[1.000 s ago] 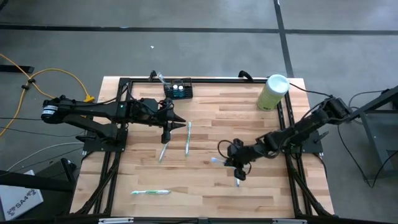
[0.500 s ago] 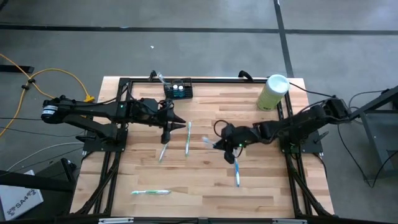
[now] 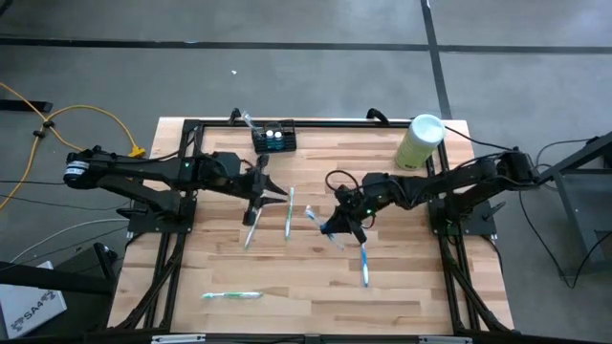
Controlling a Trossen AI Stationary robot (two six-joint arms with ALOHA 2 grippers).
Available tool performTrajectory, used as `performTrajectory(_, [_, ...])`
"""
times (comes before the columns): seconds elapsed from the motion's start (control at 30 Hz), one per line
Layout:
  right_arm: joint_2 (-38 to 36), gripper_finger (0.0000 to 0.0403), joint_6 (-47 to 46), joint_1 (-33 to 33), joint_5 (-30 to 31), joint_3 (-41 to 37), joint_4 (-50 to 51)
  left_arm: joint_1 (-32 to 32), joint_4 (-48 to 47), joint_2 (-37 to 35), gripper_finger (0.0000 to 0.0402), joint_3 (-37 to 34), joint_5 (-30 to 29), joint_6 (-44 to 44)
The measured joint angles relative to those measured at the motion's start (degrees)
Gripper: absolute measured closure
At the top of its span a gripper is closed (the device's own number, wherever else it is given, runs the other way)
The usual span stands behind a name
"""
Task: Pick & Place toothbrushing station
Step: Put the right blue toothbrush into the wire organizer
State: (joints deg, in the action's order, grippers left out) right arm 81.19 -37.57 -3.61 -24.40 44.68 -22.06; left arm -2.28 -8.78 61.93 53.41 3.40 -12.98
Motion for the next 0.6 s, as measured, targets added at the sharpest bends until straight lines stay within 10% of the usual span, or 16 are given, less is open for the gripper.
performTrajectory(0.6, [8.4, 0.0388, -10.9, 0.2, -10.1, 0.0, -15.5, -10.5, 3.1, 1.7, 0.0336, 0.0, -0.1, -19.1])
